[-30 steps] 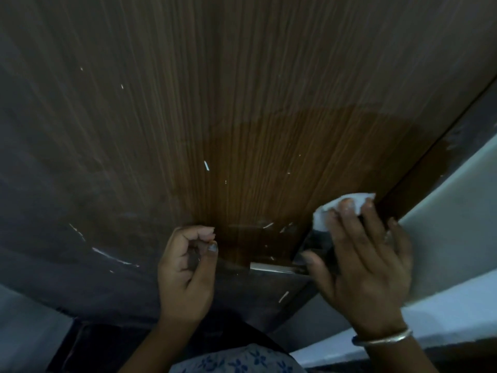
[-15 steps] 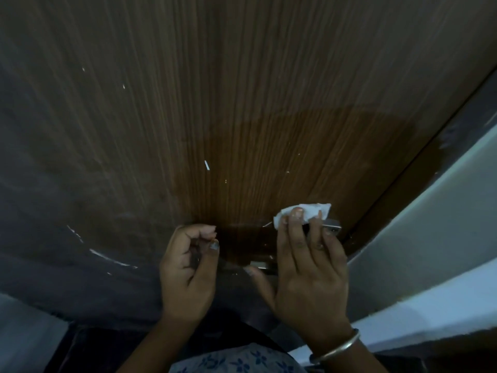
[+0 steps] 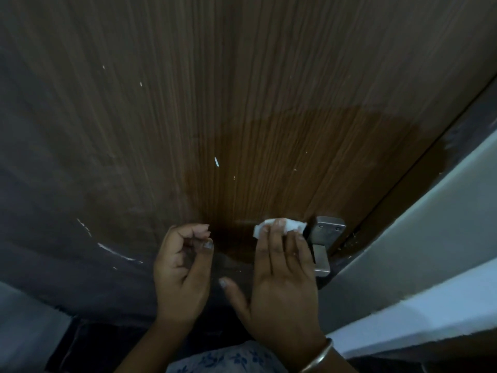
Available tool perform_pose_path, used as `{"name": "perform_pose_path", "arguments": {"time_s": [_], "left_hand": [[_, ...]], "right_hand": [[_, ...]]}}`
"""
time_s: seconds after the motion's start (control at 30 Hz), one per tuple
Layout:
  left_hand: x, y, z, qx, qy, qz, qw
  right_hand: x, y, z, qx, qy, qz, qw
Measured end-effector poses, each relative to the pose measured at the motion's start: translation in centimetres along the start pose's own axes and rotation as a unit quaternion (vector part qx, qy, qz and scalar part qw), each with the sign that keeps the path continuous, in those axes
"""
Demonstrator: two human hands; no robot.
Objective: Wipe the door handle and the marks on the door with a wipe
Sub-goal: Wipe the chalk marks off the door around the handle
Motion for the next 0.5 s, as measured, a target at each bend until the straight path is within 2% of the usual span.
{"name": "perform_pose_path", "arguments": {"time_s": [0.17, 0.27, 0.43, 0.5], "left_hand": [[0.2, -0.1, -0.2, -0.015, 0.005, -0.009, 1.000], [0.2, -0.3, -0.2, -0.012, -0.003, -0.015, 1.000], [0.5, -0.7, -0.4, -0.021, 0.015, -0.021, 0.999], [0.5, -0.8, -0.4, -0.023, 0.021, -0.028, 0.999]], "right_hand": [[2.3, 2.1, 0.6, 0.023, -0.037, -0.127, 0.991], [2.7, 2.4, 0.7, 0.040, -0.045, -0.163, 0.985], [1.4, 1.6, -0.5, 0.010, -0.032, -0.060, 0.998], [0.5, 1.0, -1.1, 0.023, -0.025, -0.019, 0.999]]}}
Point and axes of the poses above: each hand's wrist, its own y-axis towards the middle knuckle, its own z-axis out of the palm, x = y × z, the point moved 2 cm from there along y, towards the middle knuckle, and after that the axes turned 14 degrees about -z, right-handed, at the moved point
